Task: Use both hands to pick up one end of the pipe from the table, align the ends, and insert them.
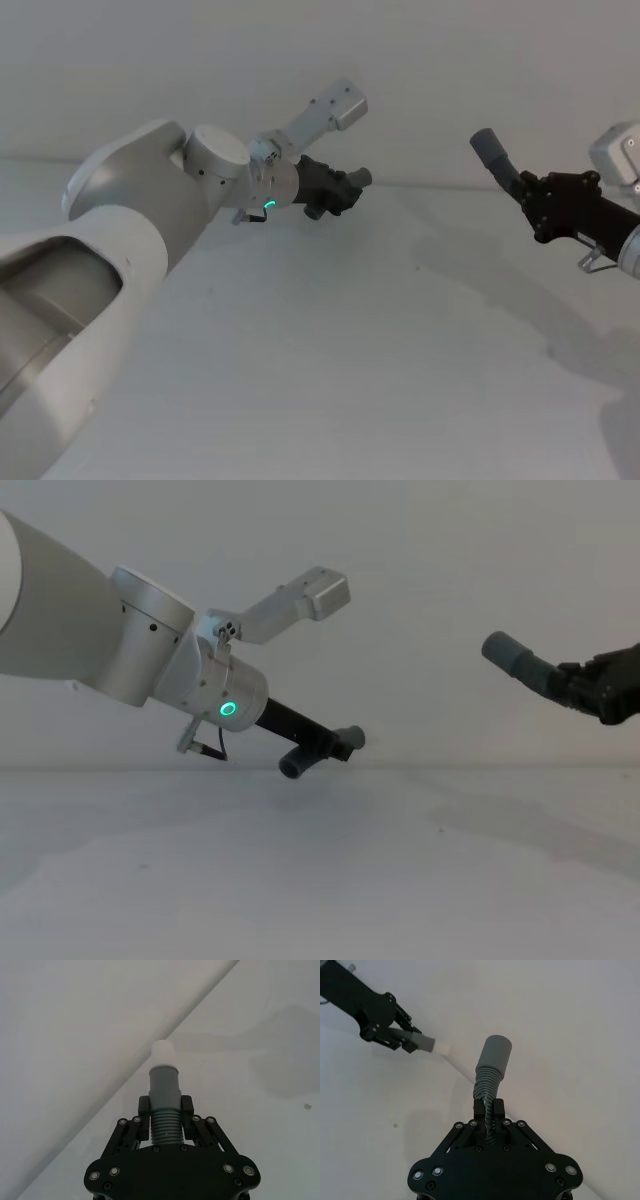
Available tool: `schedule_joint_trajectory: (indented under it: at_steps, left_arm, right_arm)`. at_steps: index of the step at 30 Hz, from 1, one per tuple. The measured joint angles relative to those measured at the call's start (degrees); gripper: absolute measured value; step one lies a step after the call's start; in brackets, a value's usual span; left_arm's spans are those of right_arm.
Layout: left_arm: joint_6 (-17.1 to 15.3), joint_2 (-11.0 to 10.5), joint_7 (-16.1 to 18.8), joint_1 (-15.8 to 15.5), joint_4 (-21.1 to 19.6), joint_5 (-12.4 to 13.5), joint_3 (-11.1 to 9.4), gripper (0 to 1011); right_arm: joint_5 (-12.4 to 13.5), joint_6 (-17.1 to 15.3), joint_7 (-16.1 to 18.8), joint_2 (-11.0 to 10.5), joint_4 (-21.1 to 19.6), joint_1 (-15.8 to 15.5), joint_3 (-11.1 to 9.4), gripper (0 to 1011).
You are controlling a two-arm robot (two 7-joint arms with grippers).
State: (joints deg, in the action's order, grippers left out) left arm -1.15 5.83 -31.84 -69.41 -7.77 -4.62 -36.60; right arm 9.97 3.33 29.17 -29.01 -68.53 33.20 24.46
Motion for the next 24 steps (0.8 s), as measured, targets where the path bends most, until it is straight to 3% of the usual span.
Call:
schedule_joint_trajectory:
  at_steps: [17,24]
  left_arm:
    - [0.2,0.1,-0.1,-0.2,0.4,0.0,-0.1,347]
    - [0.2,0.1,-0.1,-0.3,0.4,0.0,0.0,347]
  right_arm:
    - [4.8,-9.7,-0.6,2.0,-6.3,-4.0,-1.8,84]
    - [5.6,-11.6,-1.0,2.1,-7.5,-4.9,-2.0,84]
